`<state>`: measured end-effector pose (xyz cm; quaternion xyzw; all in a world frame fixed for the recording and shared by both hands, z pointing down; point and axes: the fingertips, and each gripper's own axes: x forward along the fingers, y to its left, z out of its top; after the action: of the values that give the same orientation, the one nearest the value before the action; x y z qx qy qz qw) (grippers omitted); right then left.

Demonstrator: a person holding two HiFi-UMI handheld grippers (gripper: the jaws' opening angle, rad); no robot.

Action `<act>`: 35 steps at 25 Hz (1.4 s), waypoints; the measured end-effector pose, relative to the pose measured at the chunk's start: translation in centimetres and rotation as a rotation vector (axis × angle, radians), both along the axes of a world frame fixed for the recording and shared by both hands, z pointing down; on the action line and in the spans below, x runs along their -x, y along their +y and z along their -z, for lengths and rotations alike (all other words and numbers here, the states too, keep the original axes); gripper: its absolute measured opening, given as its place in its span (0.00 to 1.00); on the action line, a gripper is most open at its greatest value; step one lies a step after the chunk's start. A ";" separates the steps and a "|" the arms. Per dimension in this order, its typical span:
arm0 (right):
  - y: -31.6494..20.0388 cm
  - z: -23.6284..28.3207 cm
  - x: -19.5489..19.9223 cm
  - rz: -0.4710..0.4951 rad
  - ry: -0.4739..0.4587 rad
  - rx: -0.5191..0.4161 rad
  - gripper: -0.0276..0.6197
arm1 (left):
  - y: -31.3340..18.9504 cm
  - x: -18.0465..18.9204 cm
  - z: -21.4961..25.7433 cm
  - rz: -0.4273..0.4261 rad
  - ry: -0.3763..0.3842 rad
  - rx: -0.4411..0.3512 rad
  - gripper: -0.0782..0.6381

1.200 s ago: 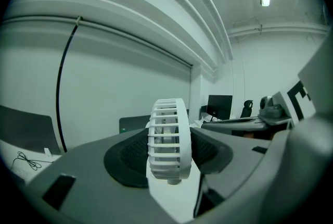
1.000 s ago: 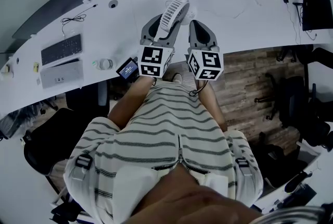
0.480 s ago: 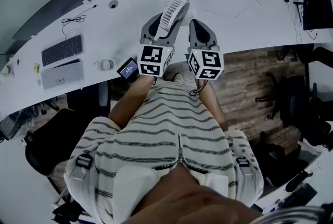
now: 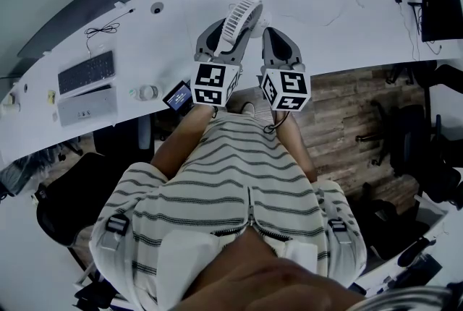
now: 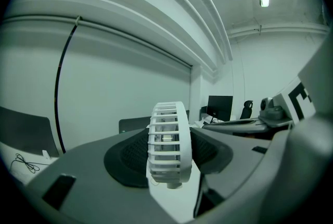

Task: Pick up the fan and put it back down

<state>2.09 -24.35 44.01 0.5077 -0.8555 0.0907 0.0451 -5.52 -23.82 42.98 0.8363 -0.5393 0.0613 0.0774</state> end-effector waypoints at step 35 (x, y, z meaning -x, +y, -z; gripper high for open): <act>-1.1 -0.5 -0.9 -0.027 -0.011 0.013 0.06 | -2.3 -0.7 -2.0 -0.071 -0.078 0.045 0.42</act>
<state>3.04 -25.49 44.56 0.5184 -0.8483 0.0994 0.0425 -4.82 -26.11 44.96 0.8498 -0.5105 0.1087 0.0730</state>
